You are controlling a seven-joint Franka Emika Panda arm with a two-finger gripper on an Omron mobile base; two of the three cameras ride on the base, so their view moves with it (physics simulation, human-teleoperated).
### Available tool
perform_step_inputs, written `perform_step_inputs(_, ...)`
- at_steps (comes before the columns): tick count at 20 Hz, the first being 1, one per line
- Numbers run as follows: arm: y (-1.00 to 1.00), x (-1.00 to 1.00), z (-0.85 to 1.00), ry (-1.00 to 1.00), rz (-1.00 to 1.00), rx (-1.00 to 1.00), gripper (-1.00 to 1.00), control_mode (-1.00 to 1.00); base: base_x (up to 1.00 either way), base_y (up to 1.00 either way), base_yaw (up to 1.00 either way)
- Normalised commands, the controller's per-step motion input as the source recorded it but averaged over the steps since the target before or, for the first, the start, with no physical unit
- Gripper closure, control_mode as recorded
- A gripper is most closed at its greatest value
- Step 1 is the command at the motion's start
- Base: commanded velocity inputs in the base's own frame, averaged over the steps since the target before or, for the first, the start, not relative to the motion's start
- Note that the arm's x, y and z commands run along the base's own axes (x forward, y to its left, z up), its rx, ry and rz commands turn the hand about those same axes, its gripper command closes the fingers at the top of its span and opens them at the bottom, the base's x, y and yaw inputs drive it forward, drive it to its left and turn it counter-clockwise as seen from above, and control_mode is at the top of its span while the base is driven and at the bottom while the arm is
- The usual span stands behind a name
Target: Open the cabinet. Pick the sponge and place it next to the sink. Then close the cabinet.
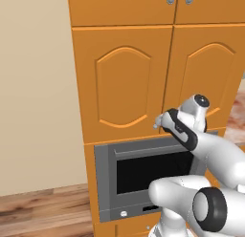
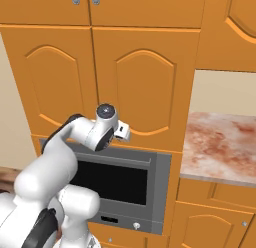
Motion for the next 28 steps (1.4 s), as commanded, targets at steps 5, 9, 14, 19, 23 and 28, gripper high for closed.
perform_step_inputs(5,0.00,0.08,0.00,-0.05,0.00,0.03,-1.00,-1.00,0.00,0.00,0.00)
perform_step_inputs(9,0.03,0.02,0.00,0.00,0.00,0.00,-1.00,-1.00,0.00,0.00,0.00)
perform_step_inputs(14,0.01,0.01,0.00,0.00,0.00,0.00,-1.00,-1.00,0.00,0.00,0.00)
perform_step_inputs(19,0.00,0.00,0.00,0.00,0.00,0.00,1.00,-1.00,0.00,0.00,0.00)
perform_step_inputs(23,0.00,0.00,0.00,0.00,0.00,0.00,1.00,-1.00,0.00,0.00,0.00)
perform_step_inputs(28,0.00,0.00,0.00,0.00,0.00,0.00,1.00,-1.00,0.00,0.00,0.00)
